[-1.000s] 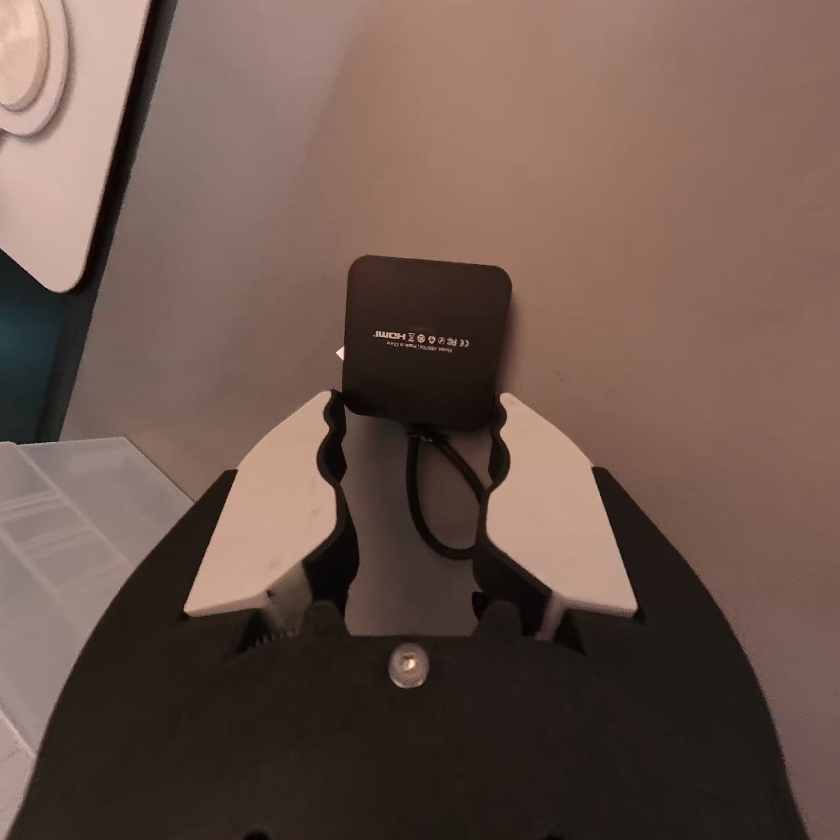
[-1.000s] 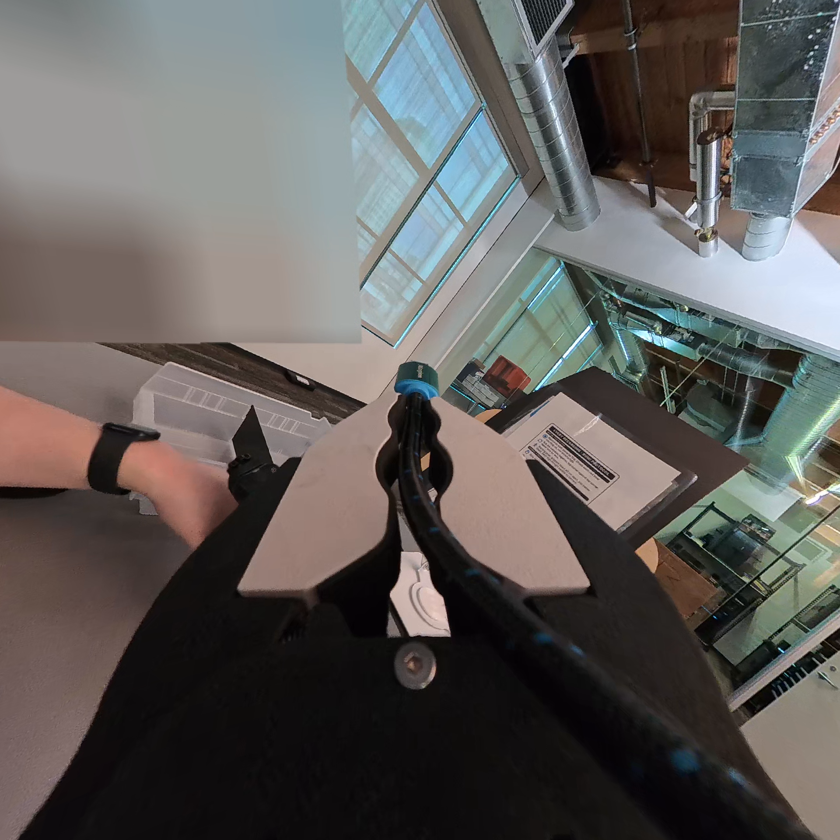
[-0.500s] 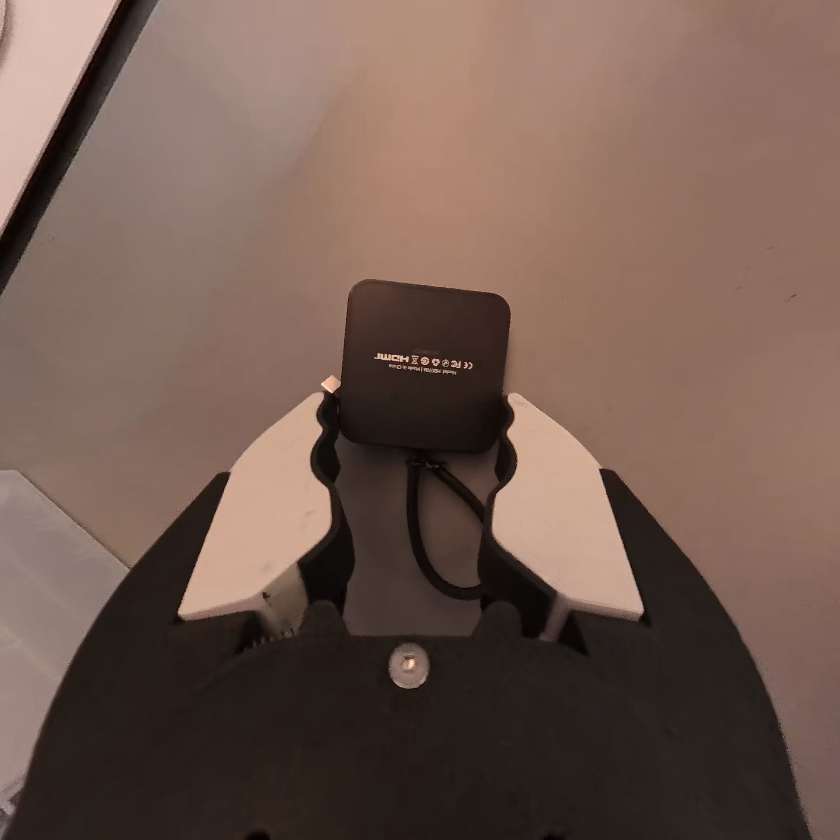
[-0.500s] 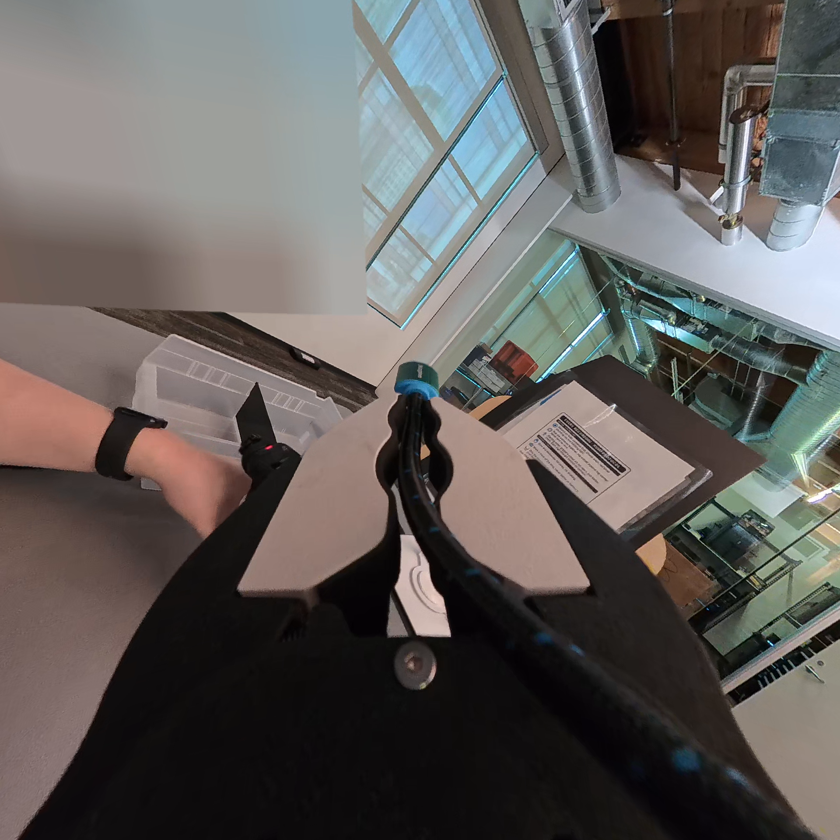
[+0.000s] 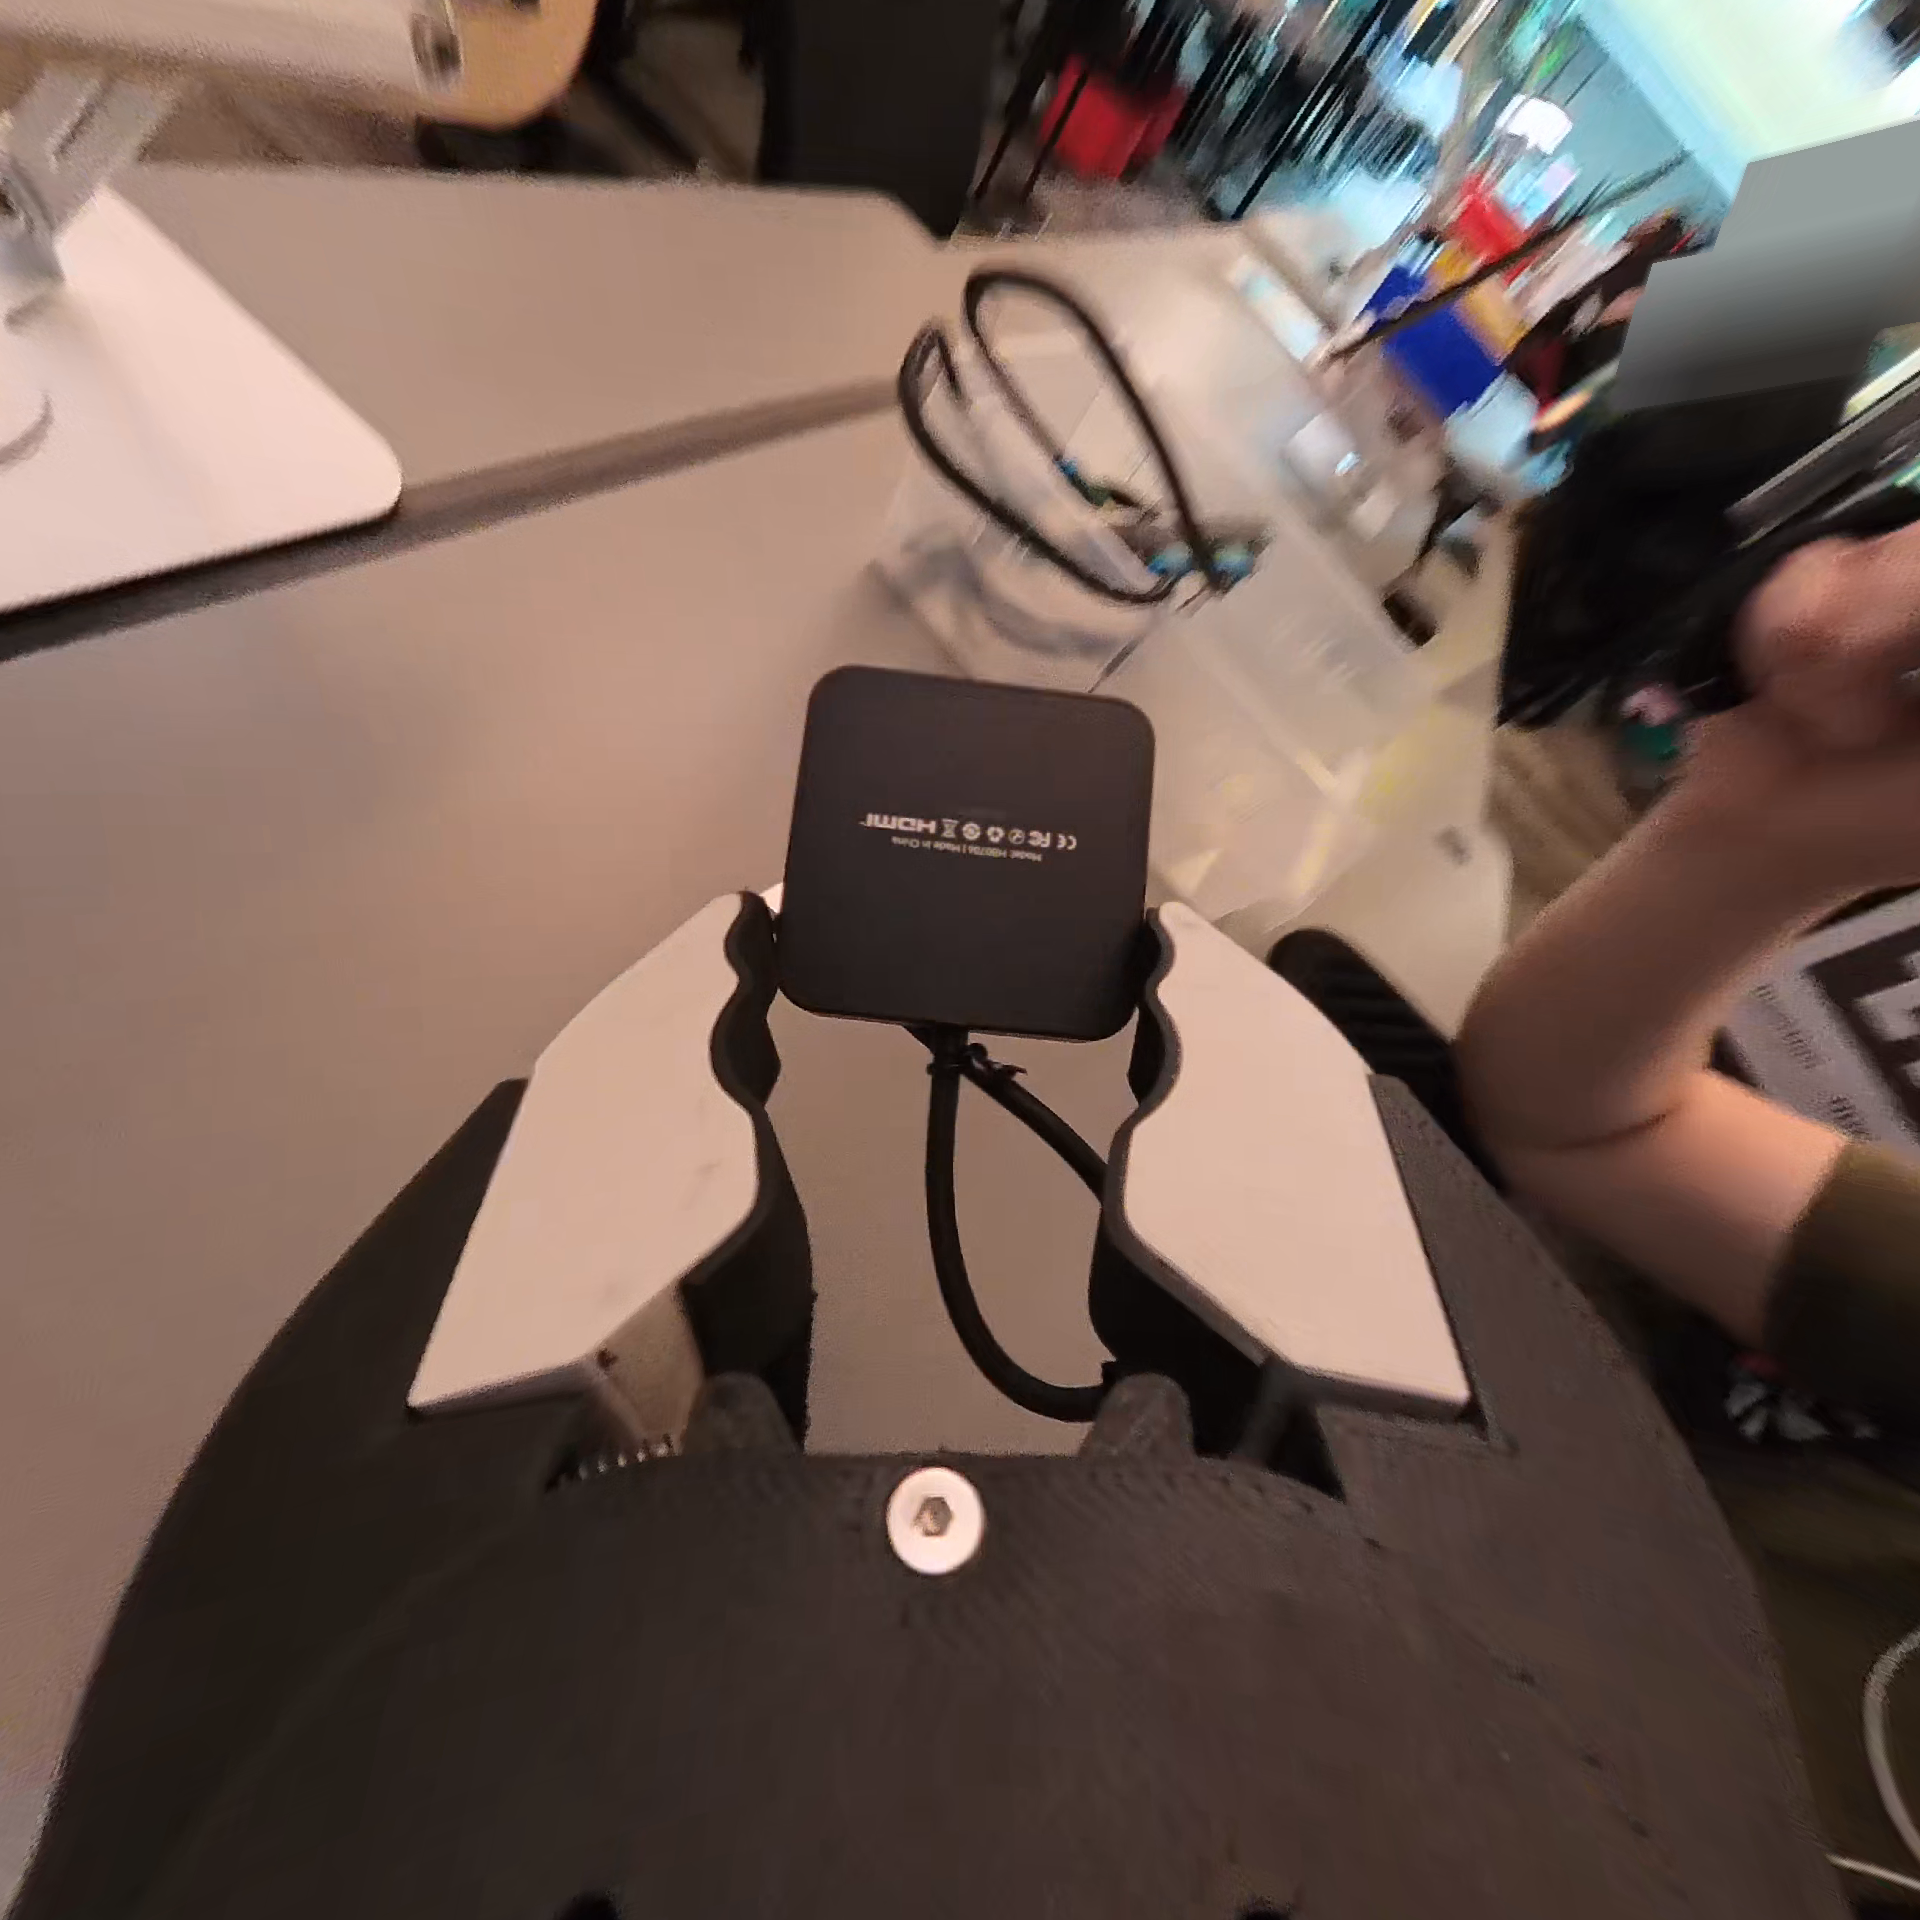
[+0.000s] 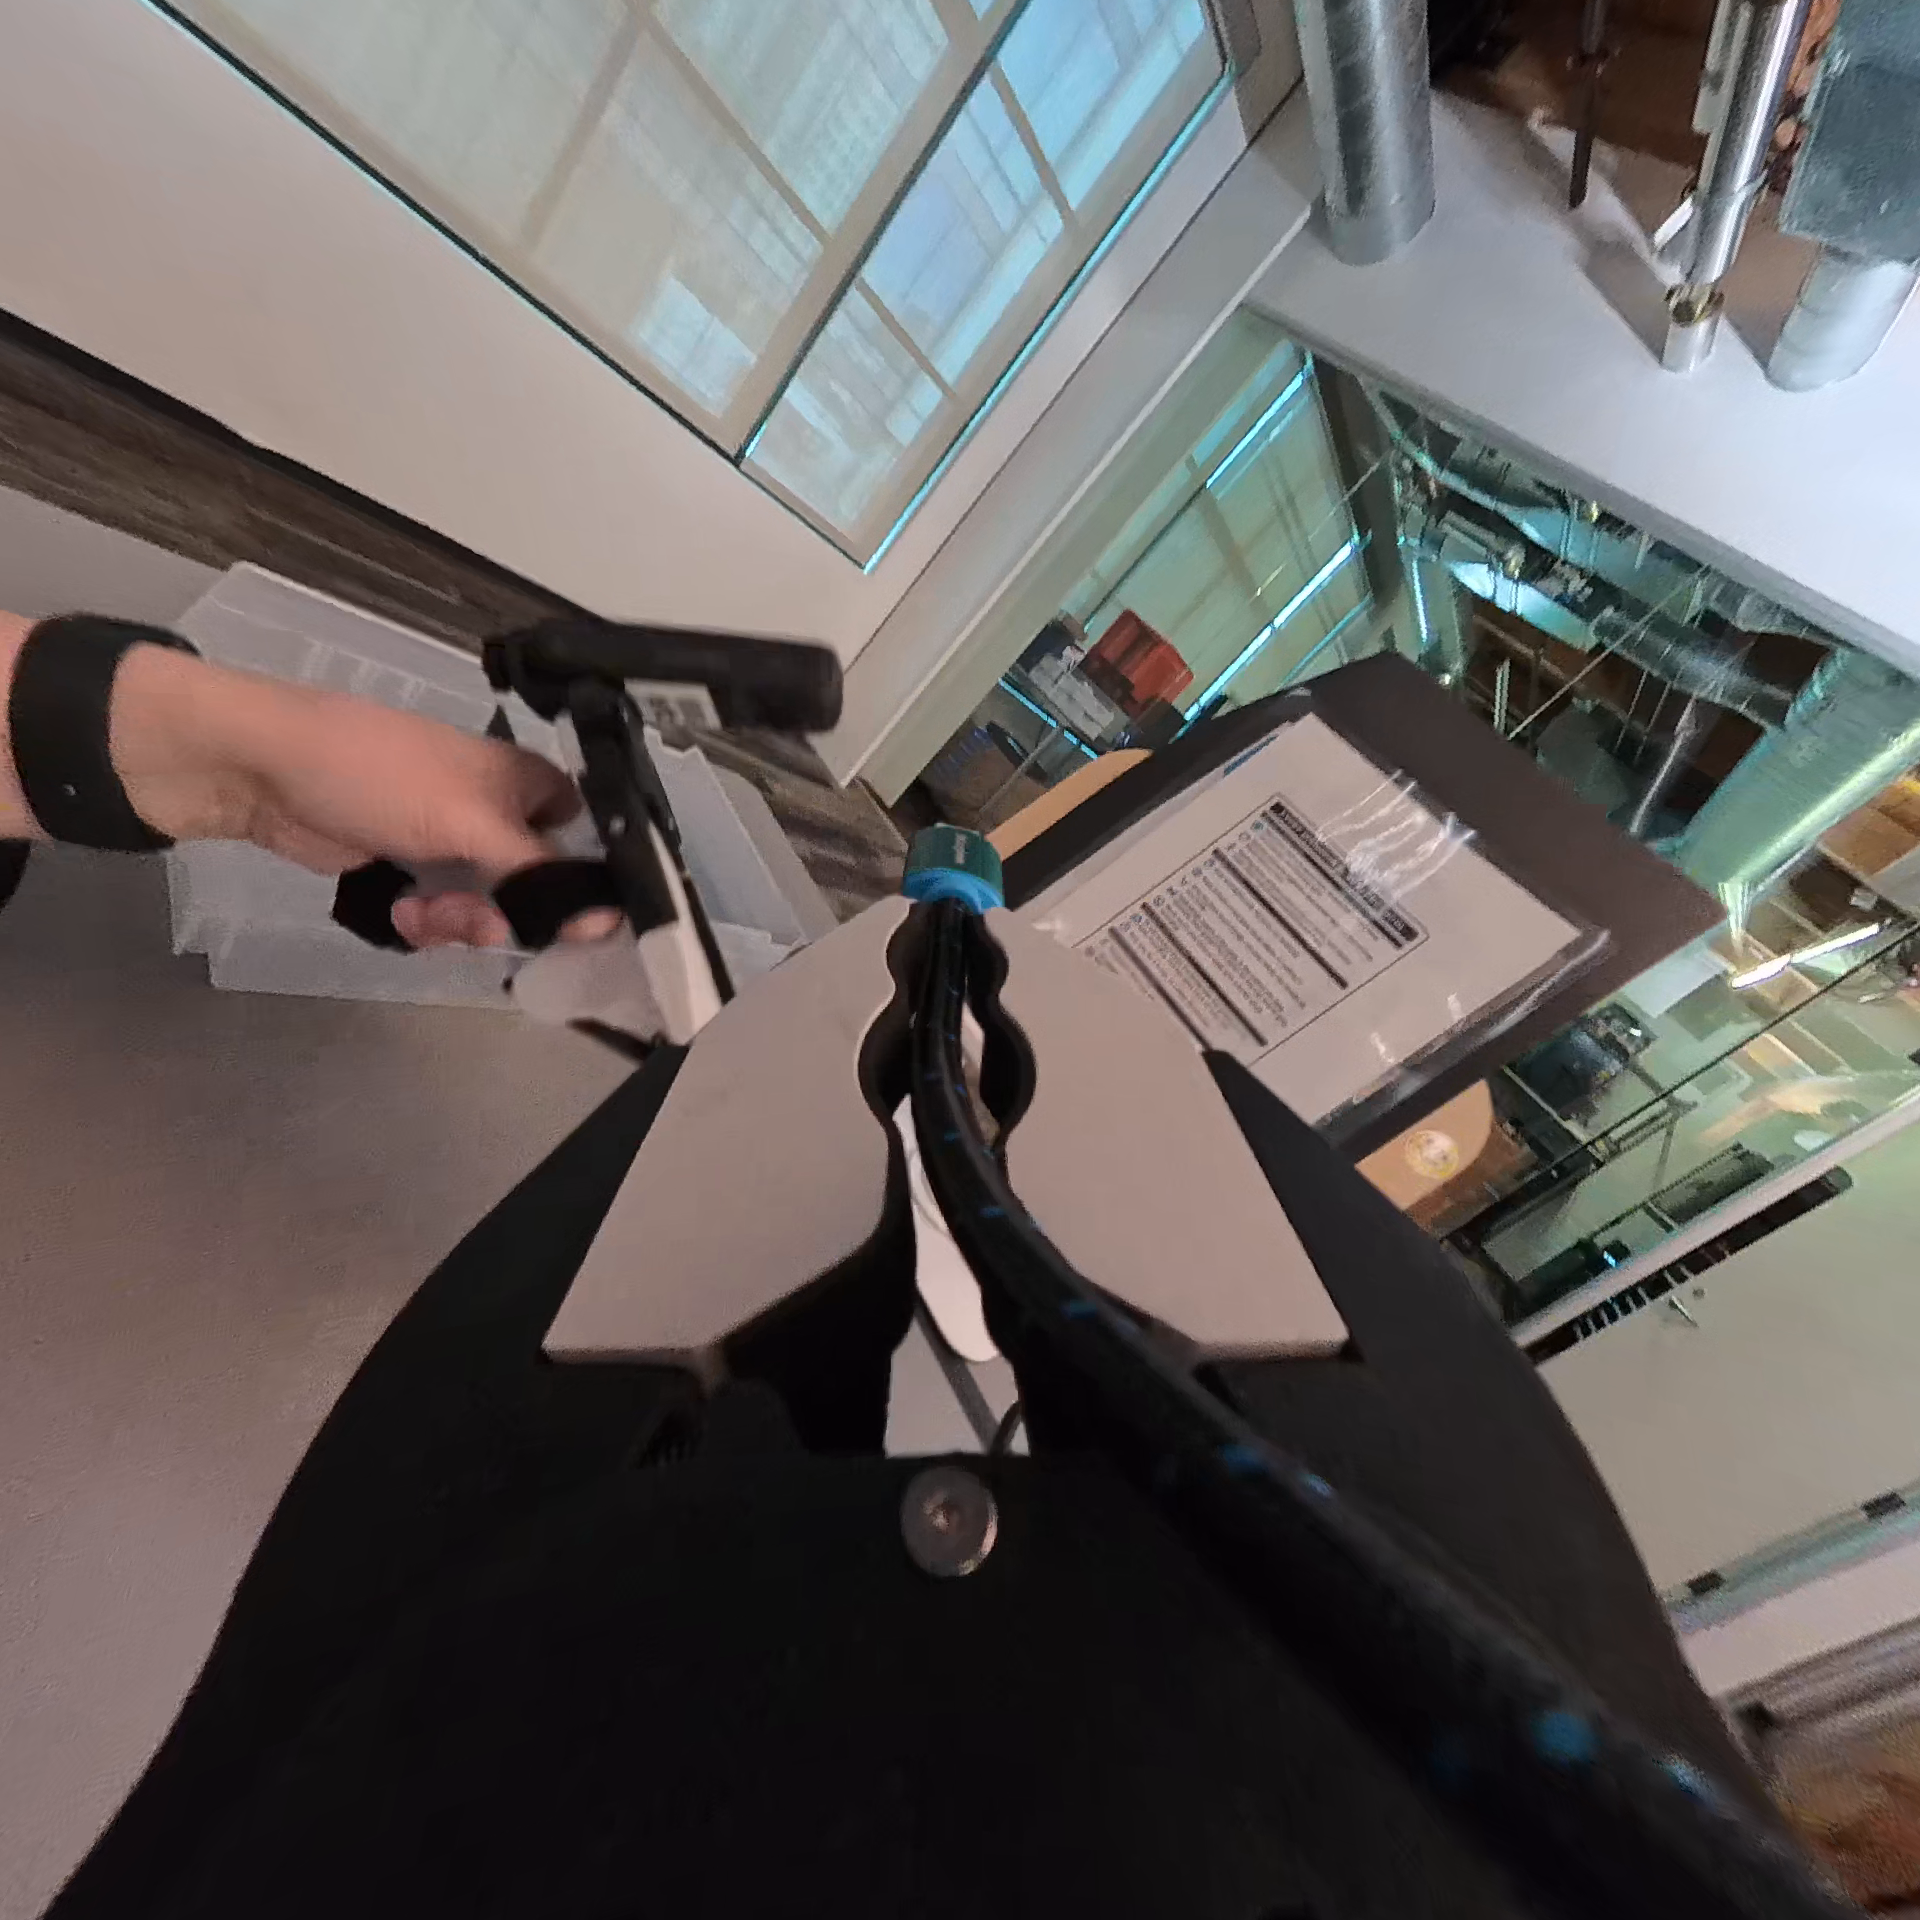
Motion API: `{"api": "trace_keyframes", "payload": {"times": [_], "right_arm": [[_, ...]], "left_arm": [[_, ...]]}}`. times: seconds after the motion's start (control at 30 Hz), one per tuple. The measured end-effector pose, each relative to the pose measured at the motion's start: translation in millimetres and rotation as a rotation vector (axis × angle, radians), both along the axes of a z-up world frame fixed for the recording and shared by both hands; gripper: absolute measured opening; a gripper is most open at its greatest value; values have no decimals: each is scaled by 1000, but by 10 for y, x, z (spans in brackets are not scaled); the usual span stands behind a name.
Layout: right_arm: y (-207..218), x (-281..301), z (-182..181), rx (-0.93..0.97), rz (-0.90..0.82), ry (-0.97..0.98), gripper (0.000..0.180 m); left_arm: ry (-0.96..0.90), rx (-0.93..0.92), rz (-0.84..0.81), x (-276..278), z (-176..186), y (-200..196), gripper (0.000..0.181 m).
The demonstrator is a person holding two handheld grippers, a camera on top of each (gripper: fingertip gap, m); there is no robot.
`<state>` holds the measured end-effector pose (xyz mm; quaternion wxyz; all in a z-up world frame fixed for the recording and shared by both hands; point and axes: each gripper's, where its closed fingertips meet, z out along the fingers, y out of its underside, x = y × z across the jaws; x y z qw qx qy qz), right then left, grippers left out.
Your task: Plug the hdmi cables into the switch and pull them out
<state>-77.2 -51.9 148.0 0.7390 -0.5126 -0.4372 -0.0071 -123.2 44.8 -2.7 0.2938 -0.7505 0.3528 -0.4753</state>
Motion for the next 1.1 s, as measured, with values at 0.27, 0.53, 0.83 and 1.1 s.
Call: {"api": "trace_keyframes", "payload": {"times": [0.27,0.53,0.83,1.1], "right_arm": [[207,-215,-357,-56,-73,-108,8],[263,-289,-468,-70,-82,-125,8],[278,-268,-472,-41,-103,-156,8],[313,-282,-528,-20,-130,-209,8]], "left_arm": [[-209,39,45,-128,587,-82,66],[-232,68,34,-105,718,-196,66],[-212,74,53,-96,696,-193,66],[-182,102,70,-83,658,-176,66]]}}
